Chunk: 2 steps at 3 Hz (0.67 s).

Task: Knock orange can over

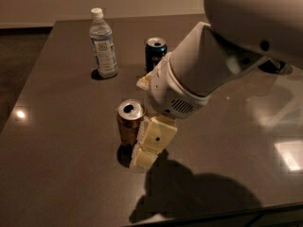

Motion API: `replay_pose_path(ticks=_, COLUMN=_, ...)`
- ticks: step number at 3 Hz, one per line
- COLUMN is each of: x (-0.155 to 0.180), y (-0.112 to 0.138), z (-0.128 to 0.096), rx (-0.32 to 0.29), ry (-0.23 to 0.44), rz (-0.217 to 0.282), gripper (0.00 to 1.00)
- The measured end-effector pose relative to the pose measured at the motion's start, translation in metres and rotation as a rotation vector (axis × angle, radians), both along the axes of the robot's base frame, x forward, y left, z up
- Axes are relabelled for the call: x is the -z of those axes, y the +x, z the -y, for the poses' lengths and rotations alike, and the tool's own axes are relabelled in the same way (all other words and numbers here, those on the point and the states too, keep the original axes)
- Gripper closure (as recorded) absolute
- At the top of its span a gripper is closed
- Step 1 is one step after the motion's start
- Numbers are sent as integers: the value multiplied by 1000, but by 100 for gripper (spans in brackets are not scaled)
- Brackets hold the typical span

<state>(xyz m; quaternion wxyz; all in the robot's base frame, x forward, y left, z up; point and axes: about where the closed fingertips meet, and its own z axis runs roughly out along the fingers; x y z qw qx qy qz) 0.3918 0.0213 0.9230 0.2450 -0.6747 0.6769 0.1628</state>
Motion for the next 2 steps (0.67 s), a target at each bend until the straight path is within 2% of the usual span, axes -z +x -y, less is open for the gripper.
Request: replay_pose_path(ticks=2, x=14, y=7, z=-11, rx=10, ry=50, rz=-16, gripper=0)
